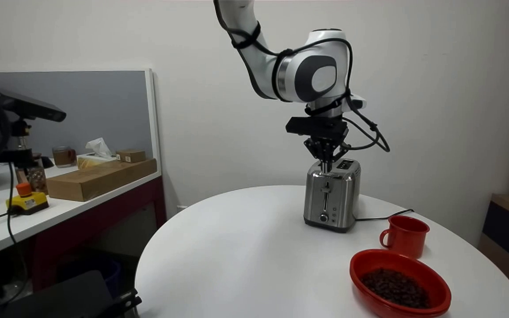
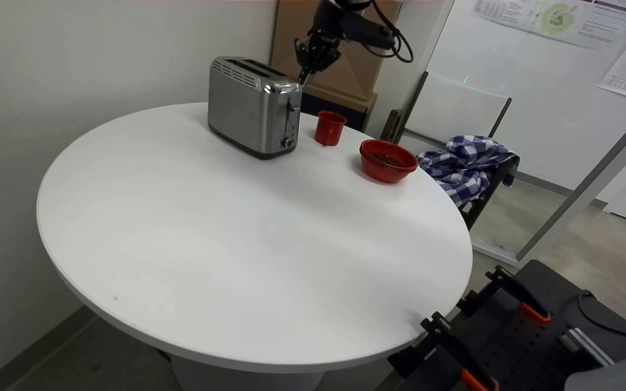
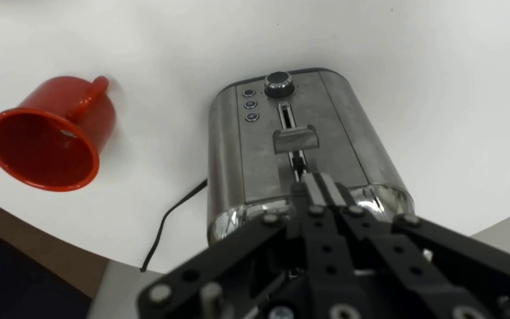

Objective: Push the switch of the toaster down

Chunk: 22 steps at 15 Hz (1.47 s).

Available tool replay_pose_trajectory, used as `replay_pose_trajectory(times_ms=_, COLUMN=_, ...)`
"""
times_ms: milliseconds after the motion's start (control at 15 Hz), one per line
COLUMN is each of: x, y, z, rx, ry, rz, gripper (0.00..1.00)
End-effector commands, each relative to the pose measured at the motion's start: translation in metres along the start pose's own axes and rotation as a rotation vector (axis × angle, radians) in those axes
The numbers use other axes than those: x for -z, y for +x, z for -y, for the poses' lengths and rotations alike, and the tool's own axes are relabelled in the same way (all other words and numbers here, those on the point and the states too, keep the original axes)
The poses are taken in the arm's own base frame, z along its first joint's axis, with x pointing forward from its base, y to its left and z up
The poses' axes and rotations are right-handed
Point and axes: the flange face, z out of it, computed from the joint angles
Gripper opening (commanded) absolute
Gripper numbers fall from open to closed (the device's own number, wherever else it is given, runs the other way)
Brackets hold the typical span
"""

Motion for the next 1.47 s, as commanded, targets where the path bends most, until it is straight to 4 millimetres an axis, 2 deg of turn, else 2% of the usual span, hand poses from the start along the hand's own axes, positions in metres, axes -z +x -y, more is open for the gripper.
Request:
replay_pose_trajectory(times_ms=0, x=-0.016, y=0.009, z=0.001, rx=0.057, ry=-0.028, rz=-0.017, gripper=0.00)
replay_pose_trajectory(times_ms=600, x=-0.057, y=0.011, z=0.008, rx=0.110, ry=-0.053, rz=-0.028, gripper=0.00)
replay_pose_trajectory(times_ms=933, x=-0.073, y=0.010, z=0.010, rx=0.119, ry=-0.055, rz=-0.007, gripper=0.00)
replay_pose_trajectory(times_ms=1400, x=-0.111, y=-0.001, z=0.012, rx=0.120, ry=-0.045, rz=0.042, gripper=0.00)
